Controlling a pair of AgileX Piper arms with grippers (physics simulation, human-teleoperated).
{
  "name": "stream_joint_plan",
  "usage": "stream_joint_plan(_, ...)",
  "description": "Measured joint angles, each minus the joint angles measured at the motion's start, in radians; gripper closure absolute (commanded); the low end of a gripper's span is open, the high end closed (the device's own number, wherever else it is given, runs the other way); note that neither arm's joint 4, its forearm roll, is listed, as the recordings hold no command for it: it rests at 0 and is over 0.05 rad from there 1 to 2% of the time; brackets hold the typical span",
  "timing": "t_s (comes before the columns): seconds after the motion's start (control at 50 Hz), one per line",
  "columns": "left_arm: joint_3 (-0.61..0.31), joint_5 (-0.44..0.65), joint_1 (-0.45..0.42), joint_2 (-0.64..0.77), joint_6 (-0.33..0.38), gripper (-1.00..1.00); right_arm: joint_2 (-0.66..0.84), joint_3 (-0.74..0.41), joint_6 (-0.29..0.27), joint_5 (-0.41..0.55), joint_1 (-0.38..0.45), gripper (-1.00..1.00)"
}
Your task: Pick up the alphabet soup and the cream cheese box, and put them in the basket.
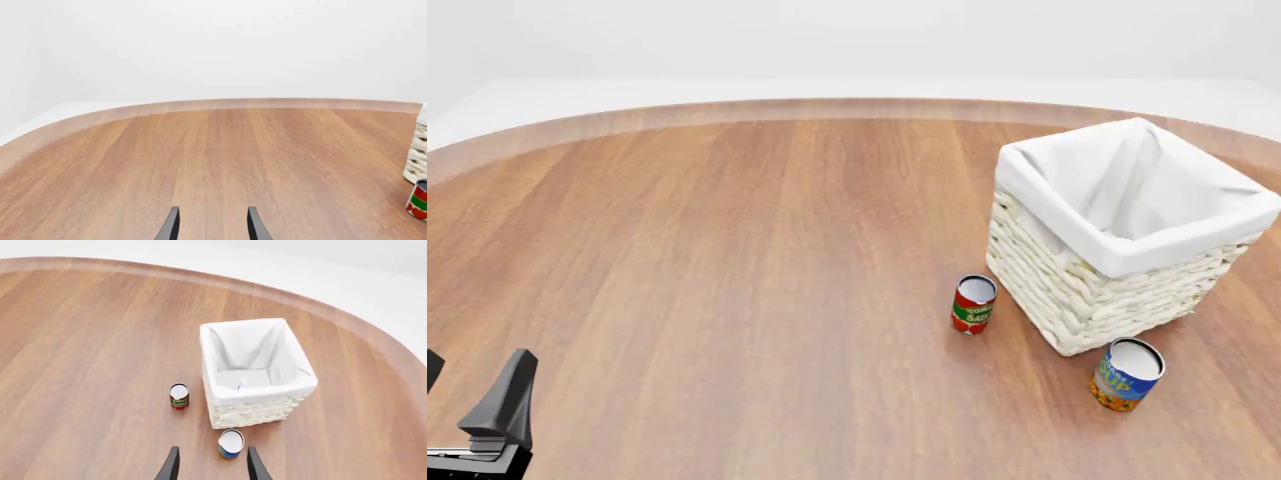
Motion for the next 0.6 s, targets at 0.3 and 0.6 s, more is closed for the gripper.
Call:
stream_joint_plan(0.3, 0.0, 0.0, 0.0, 0.0, 0.0, -1.0, -0.024, 0.066, 0.002, 0.029, -0.004, -1.0)
stream_joint_plan(0.6, 0.0, 0.0, 0.0, 0.0, 0.0, -1.0, -0.053, 0.127, 0.004, 0.052, 0.0, -1.0)
